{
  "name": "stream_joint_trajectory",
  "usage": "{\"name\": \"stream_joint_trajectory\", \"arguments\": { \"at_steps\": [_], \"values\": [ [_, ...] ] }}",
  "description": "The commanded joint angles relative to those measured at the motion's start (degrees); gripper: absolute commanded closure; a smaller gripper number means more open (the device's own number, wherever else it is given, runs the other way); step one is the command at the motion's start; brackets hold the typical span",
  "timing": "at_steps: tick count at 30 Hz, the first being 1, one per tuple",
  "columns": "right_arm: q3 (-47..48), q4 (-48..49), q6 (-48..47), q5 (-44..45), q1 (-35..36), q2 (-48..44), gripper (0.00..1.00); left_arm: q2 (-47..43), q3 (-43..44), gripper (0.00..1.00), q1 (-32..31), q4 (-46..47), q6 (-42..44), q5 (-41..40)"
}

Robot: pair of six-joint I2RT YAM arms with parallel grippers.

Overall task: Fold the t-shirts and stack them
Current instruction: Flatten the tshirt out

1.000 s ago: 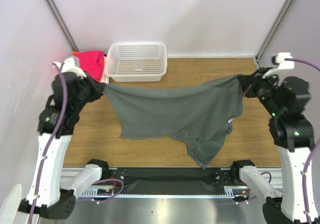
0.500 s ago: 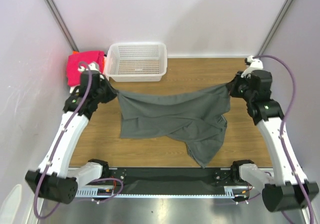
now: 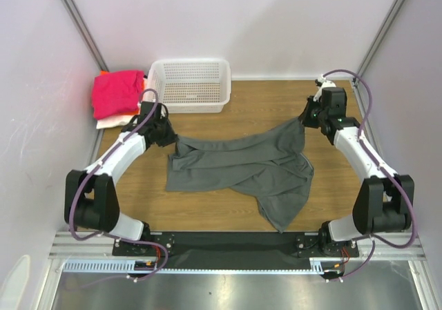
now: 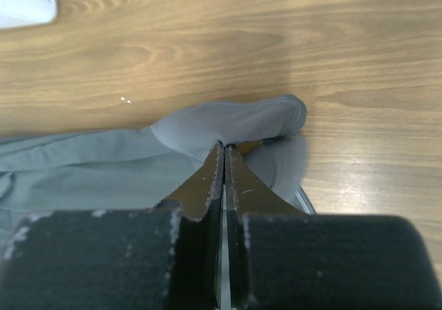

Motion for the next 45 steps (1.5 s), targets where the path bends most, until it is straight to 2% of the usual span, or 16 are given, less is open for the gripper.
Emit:
{"name": "stream_joint_trajectory", "arguments": {
  "at_steps": [1, 4, 5, 8, 11, 15, 19, 24, 28, 30, 31, 33, 34, 37, 41, 45],
  "values": [
    [3.6, 4.2, -0.4, -1.7, -0.2, 2.0, 1.00, 2.2, -1.1, 0.97, 0.5, 7.7, 3.2, 3.2],
    [3.8, 5.1, -0.9, -1.7, -0.2, 4.0, 1.00, 3.0, -2.4, 0.82, 0.5, 10.0, 5.2, 3.6],
    [4.0, 5.5, -1.1, -1.8, -0.2, 5.0, 1.00, 3.0, -3.3, 0.69, 0.5, 11.3, 6.1, 3.5],
    [5.7, 5.5, -1.3, -2.7, -0.2, 6.6, 1.00, 3.2, -4.0, 0.47, 1.2, 13.1, 7.4, 3.3],
    [6.8, 5.3, -1.5, -3.4, -0.2, 8.4, 1.00, 4.2, -4.1, 0.36, 2.0, 14.4, 8.1, 4.9],
    [7.5, 4.5, -2.5, -3.4, -0.2, 9.4, 1.00, 5.5, -4.8, 0.34, 2.1, 16.5, 8.3, 6.2],
    [7.9, 3.8, -3.3, -3.2, -0.2, 9.5, 1.00, 8.5, -3.3, 0.34, 2.5, 11.9, 5.7, 2.7],
    [8.5, 3.0, -3.3, -3.5, -0.2, 10.4, 1.00, 11.2, -3.9, 0.34, 2.7, 14.4, 4.8, 4.1],
    [8.4, 2.8, -3.6, -3.1, -0.3, 10.3, 1.00, 11.9, -4.2, 0.35, 2.5, 14.2, 4.2, 5.6],
    [8.5, 2.9, -3.7, -3.0, -0.3, 10.5, 1.00, 10.9, -5.2, 0.40, 2.5, 15.5, 4.2, 6.0],
    [8.6, 2.8, -3.7, -3.2, -0.3, 10.6, 1.00, 10.7, -5.7, 0.49, 2.5, 16.5, 4.2, 5.7],
    [9.0, 2.8, -3.8, -3.4, -0.3, 11.0, 1.00, 10.6, -5.8, 0.59, 2.5, 16.7, 4.2, 5.0],
    [9.1, 2.8, -3.6, -3.5, -0.3, 11.2, 1.00, 10.7, -5.8, 0.80, 2.5, 17.2, 4.3, 3.8],
    [9.5, 2.8, -3.6, -3.5, -0.3, 11.4, 1.00, 10.5, -6.0, 1.00, 2.5, 19.4, 4.7, 0.9],
    [9.6, 2.3, -3.6, -3.3, -0.4, 11.3, 1.00, 8.1, -6.9, 1.00, 2.5, 22.9, 5.7, -1.1],
    [9.0, 2.3, -2.5, -1.3, -0.5, 10.7, 1.00, 3.1, -10.9, 1.00, 2.0, 24.5, 6.2, 1.6]
  ]
}}
